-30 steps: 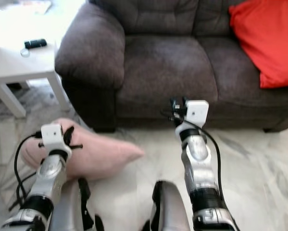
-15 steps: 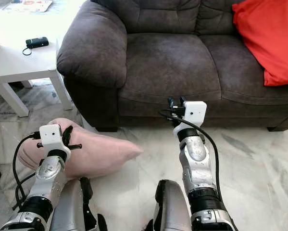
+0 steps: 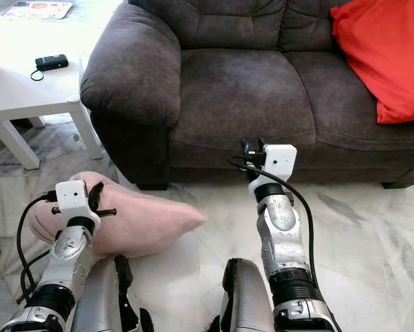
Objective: Move the pillow to the sofa from floor
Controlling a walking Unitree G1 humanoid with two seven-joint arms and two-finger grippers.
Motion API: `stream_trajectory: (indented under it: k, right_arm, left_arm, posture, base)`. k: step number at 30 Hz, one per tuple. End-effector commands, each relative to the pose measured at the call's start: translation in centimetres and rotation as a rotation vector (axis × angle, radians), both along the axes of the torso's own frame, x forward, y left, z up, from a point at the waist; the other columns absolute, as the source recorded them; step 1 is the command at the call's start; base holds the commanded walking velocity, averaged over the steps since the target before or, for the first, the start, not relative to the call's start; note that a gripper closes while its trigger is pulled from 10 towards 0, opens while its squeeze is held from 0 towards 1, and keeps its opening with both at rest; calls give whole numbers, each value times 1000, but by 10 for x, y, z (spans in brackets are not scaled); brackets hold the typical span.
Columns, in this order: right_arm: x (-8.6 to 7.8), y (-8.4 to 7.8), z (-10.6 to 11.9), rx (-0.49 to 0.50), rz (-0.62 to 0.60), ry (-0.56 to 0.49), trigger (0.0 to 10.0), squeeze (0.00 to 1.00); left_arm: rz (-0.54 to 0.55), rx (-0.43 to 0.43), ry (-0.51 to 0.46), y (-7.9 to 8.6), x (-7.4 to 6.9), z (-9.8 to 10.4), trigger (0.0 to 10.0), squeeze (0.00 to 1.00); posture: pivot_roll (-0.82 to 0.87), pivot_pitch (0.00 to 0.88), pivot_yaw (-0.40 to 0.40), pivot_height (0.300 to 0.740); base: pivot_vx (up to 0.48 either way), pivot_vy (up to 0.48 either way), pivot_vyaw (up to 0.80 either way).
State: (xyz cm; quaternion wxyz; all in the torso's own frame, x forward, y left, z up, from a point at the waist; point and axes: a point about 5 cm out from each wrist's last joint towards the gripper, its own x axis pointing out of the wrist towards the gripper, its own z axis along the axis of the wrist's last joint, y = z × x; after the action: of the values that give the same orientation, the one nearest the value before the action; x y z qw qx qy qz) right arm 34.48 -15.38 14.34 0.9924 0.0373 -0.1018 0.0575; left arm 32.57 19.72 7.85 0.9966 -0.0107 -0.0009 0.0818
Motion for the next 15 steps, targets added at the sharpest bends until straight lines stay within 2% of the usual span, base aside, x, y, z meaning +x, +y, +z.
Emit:
stream_trajectory:
  k: [1, 9, 15]
  right_arm:
    - [1, -2, -1, 18, -6, 0, 10000, 0]
    - [1, -2, -1, 21, -9, 1, 10000, 0]
    - [1, 0, 0, 30, -5, -4, 10000, 0]
  left_arm:
    - [-6, 20, -106, 0, 6, 23, 10000, 0]
    - [-6, 20, -106, 0, 7, 23, 10000, 0]
    - [-6, 21, -106, 1, 7, 23, 10000, 0]
  posture:
    - [16, 105, -60, 524]
    - [17, 111, -58, 524]
    - [17, 114, -54, 558]
  base:
    - [0, 0, 0]
    - [0, 0, 0]
    - [0, 0, 0]
